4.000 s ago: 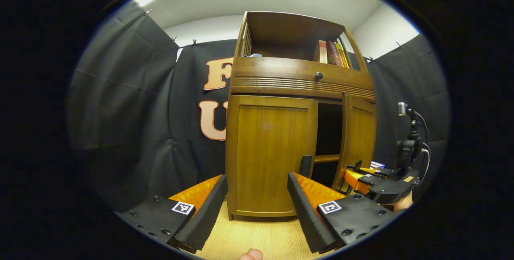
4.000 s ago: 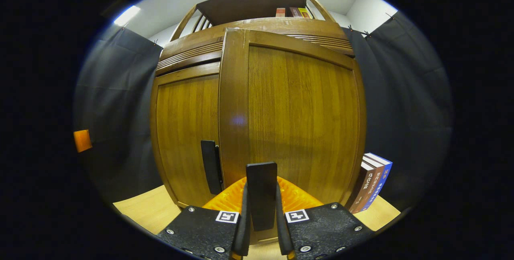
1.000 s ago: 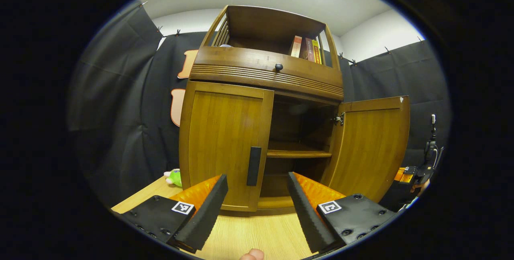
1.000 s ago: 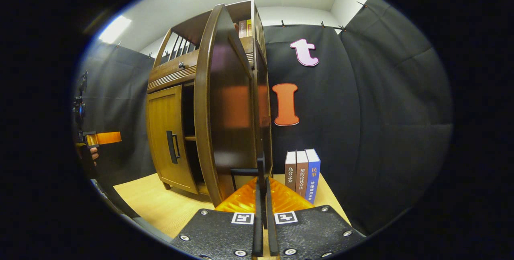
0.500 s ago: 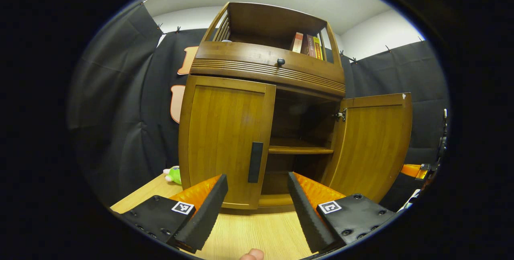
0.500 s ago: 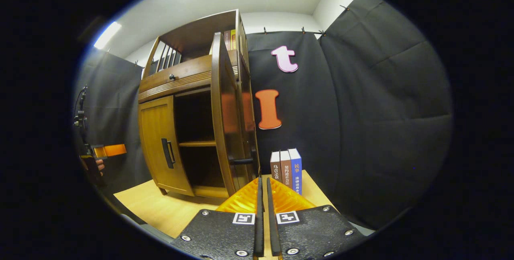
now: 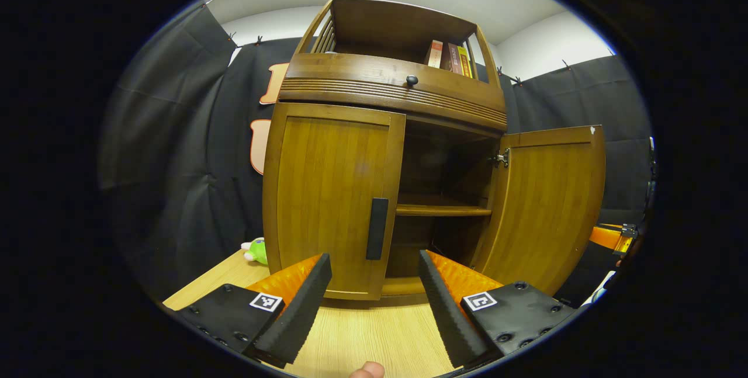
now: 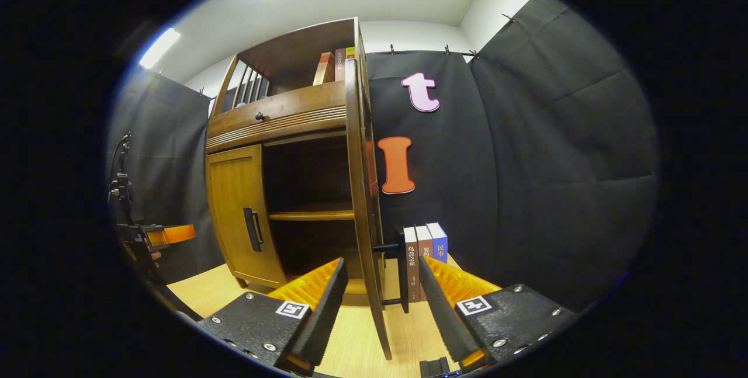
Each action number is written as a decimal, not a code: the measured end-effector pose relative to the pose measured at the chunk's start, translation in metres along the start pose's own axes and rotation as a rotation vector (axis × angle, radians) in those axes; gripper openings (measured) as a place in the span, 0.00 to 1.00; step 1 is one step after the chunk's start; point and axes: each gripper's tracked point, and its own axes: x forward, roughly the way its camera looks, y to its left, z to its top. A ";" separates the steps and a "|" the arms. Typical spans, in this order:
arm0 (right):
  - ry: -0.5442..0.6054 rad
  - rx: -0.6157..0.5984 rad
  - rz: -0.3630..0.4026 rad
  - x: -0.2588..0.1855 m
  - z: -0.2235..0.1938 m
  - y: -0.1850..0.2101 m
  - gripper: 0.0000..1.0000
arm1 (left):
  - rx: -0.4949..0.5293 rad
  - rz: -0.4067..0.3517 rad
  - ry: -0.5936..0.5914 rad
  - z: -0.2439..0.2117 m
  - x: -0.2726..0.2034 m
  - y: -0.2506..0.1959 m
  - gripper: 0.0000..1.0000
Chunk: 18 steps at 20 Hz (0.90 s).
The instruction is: Open the right door of the double-door shoe cabinet with the right hand, and open the left door with the left hand.
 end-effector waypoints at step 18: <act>-0.006 -0.034 -0.027 -0.009 0.002 0.010 0.92 | 0.119 -0.026 -0.069 0.010 0.146 -0.004 0.95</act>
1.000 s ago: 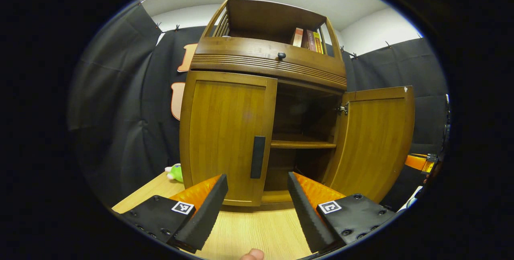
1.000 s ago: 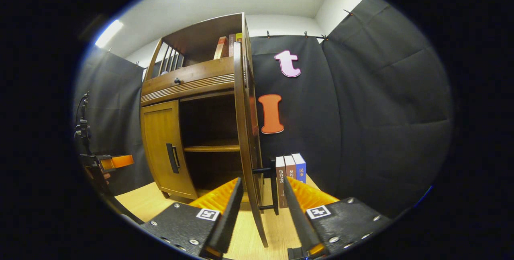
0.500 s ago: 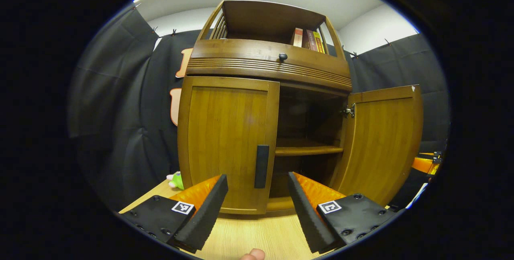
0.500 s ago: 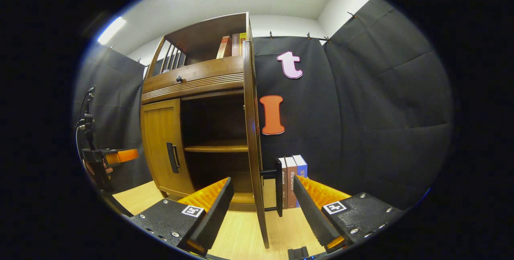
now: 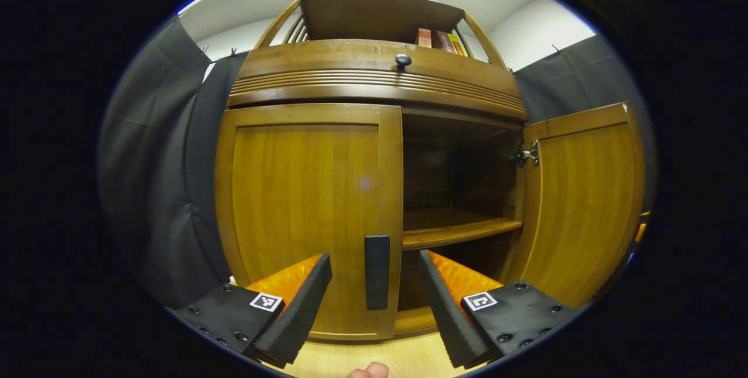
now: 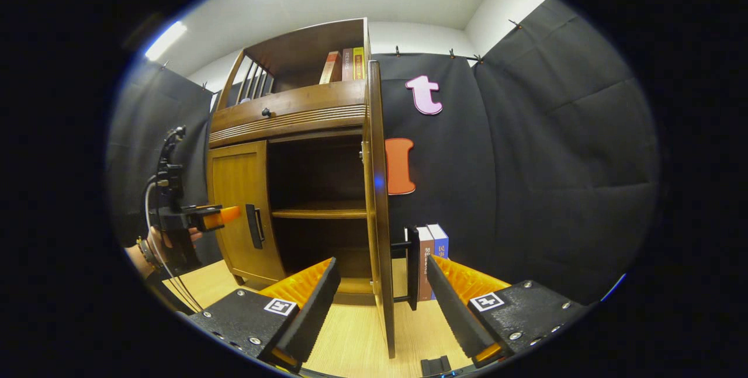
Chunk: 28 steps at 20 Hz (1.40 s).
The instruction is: Open the right door of the double-door shoe cabinet with the right hand, and open the left door with the left hand.
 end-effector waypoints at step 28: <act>0.041 0.027 -0.070 -0.011 -0.010 -0.005 0.92 | -0.007 -0.004 0.040 -0.030 0.086 -0.002 0.53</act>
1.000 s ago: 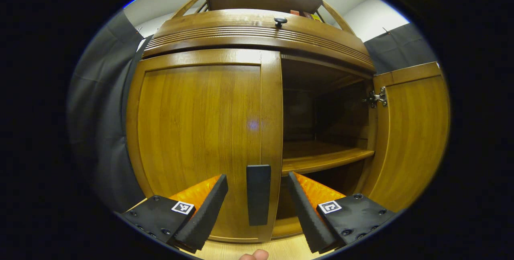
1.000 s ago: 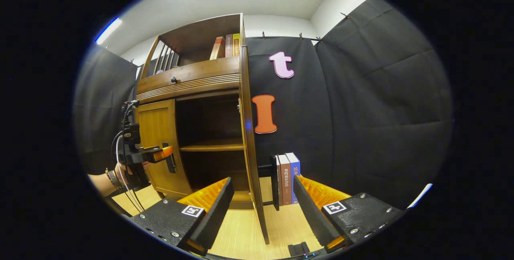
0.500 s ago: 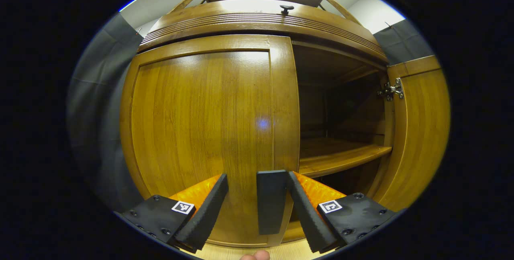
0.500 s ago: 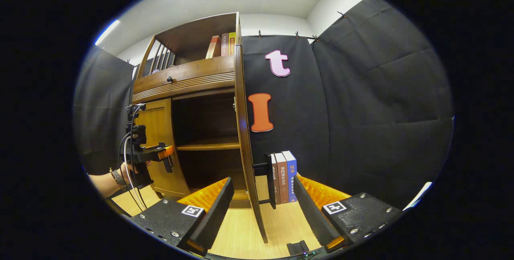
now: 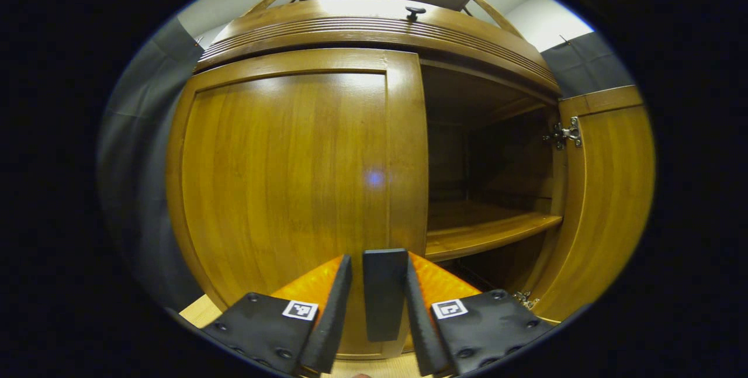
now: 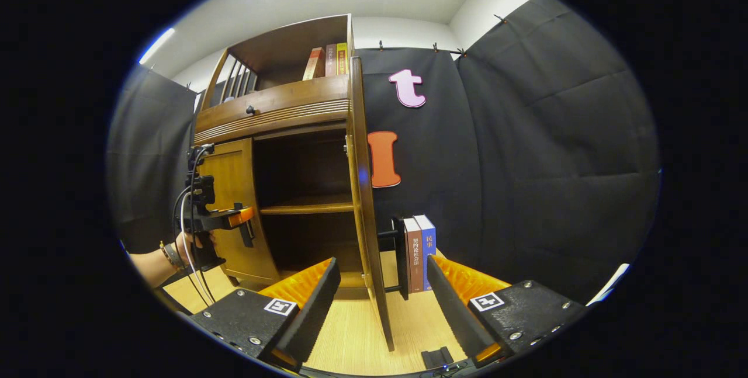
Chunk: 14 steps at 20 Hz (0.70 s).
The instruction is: Open the right door of the double-door shoe cabinet with the right hand, and open the left door with the left hand.
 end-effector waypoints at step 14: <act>-0.009 0.013 0.013 -0.012 0.004 0.014 0.92 | -0.002 0.038 0.042 0.001 -0.062 0.008 0.37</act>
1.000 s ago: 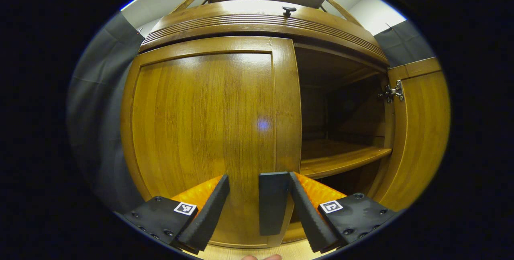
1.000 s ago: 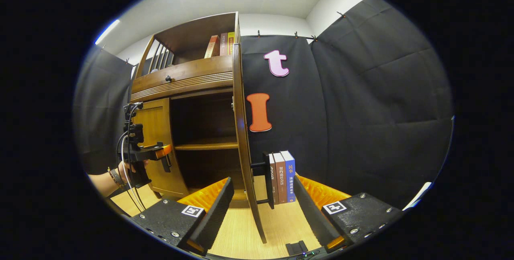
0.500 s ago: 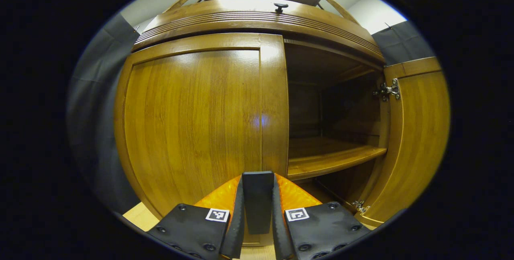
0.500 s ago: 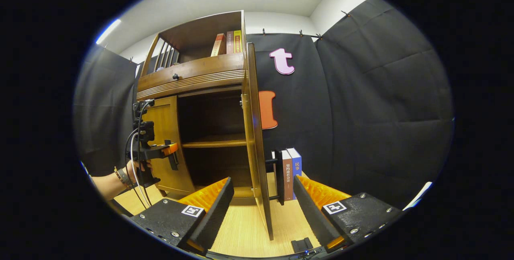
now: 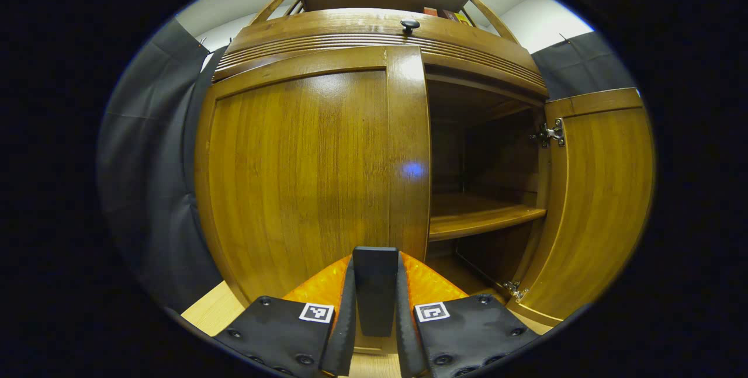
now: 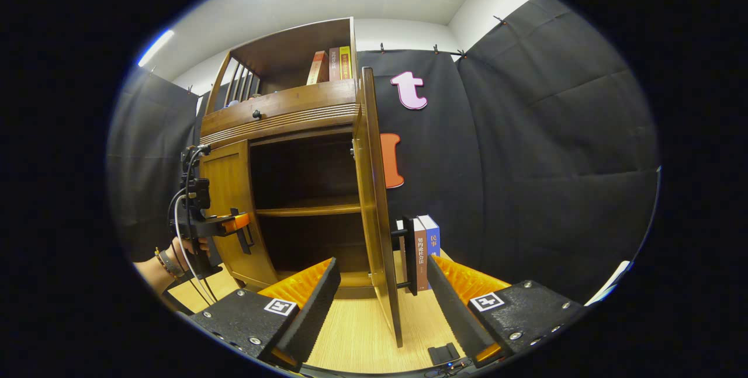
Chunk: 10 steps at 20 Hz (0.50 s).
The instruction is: Open the right door of the double-door shoe cabinet with the right hand, and open the left door with the left hand.
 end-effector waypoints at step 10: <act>0.023 -0.009 0.080 0.011 -0.009 0.037 0.92 | -0.005 0.004 0.007 0.003 -0.099 0.038 0.36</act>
